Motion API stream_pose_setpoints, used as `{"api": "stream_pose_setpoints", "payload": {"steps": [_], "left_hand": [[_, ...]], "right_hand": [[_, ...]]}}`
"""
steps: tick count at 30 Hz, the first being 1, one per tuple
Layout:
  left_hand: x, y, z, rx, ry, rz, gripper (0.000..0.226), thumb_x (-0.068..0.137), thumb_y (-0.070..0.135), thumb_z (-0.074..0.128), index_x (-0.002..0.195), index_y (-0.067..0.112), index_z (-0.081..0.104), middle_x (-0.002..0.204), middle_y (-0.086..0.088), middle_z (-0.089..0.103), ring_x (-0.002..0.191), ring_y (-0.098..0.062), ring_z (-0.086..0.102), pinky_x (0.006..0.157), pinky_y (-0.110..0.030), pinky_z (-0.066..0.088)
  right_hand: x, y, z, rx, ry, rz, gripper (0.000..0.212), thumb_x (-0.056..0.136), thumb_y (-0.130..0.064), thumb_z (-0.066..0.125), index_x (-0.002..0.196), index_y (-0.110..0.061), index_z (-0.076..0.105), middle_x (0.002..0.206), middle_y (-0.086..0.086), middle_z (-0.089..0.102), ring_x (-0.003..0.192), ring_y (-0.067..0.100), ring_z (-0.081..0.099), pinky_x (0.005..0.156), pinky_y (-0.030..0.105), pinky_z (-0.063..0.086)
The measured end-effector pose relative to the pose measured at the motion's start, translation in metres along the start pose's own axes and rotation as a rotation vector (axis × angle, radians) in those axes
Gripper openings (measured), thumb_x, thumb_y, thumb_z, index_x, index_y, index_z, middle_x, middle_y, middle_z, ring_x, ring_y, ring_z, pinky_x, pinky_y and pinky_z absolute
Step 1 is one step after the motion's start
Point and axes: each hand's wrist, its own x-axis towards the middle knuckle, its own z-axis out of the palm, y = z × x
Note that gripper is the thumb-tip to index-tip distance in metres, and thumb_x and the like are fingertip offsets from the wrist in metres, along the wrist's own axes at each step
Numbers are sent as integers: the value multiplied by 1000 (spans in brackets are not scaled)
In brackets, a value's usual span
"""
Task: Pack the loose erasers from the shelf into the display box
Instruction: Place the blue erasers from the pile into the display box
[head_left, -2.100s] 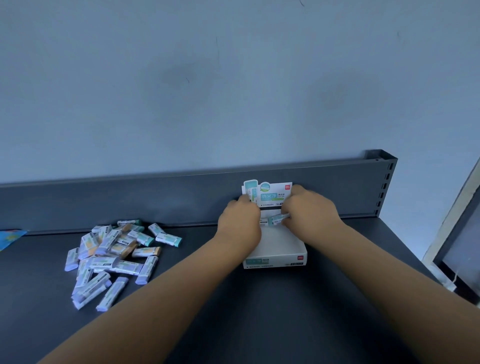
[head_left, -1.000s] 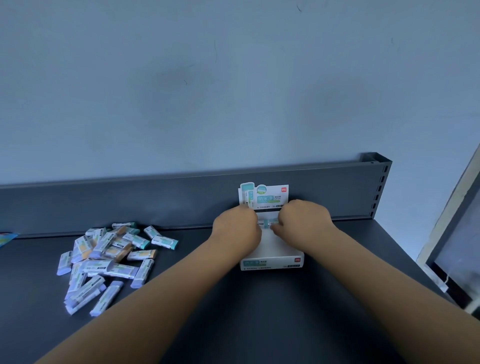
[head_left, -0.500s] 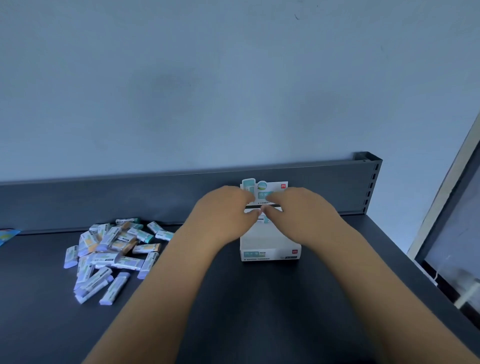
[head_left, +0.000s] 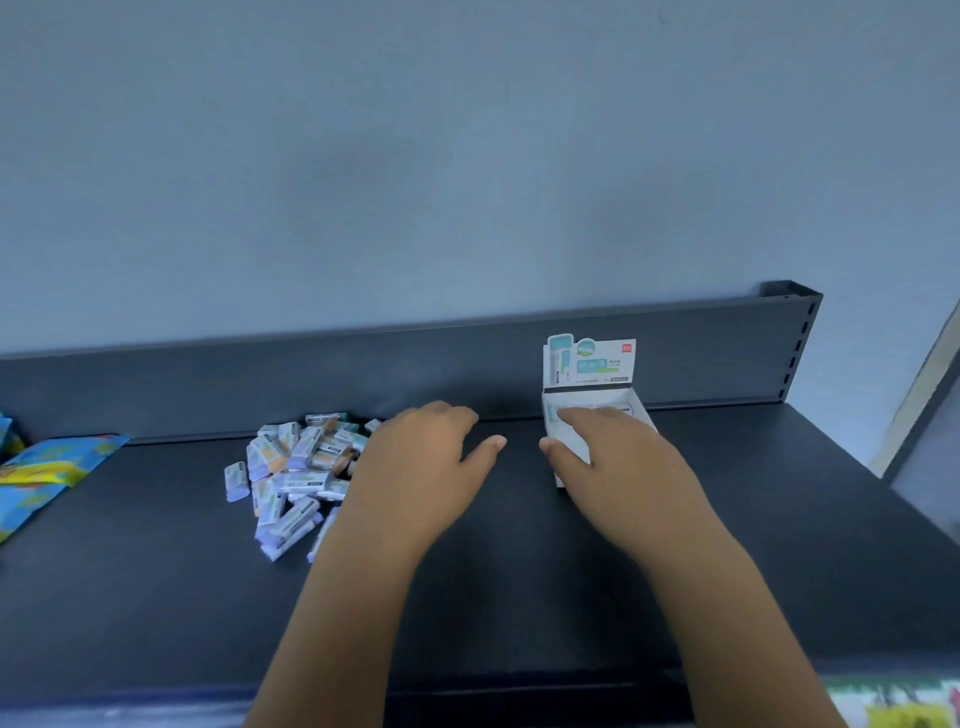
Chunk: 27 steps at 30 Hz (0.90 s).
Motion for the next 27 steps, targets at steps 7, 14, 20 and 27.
{"api": "stream_pose_setpoints", "payload": {"steps": [7,14,20,27], "left_hand": [[-14,-7,14,-48,-65,2,45,97,55,50,114,17,67,117,0,65,112,-20,60,92,-41,50],[-10,-13,11,-45,-52,-45,43,97,54,51,115,18,67,115,1,65,109,-20,60,90,-41,51],[-9,-33,9,-111,-24,-98,49,90,59,47,114,21,68,110,3,67,106,-19,61,87,-42,52],[0,-67,-11,-318,-92,-110,26,92,42,66,112,26,72,109,12,69,90,-11,66,79,-26,51]], "right_hand": [[-14,-10,17,14,-26,-1,37,99,-53,47,120,-25,59,119,-3,62,111,20,55,87,40,50],[-4,-17,16,31,-62,-72,39,100,-50,47,128,-25,57,124,-3,61,117,19,54,94,40,48],[5,-28,20,51,-86,-135,40,101,-48,47,135,-28,57,129,-7,60,121,16,54,97,38,47],[20,-58,27,113,-131,-189,38,98,-45,54,131,-29,63,130,-7,64,121,14,57,100,38,47]]}}
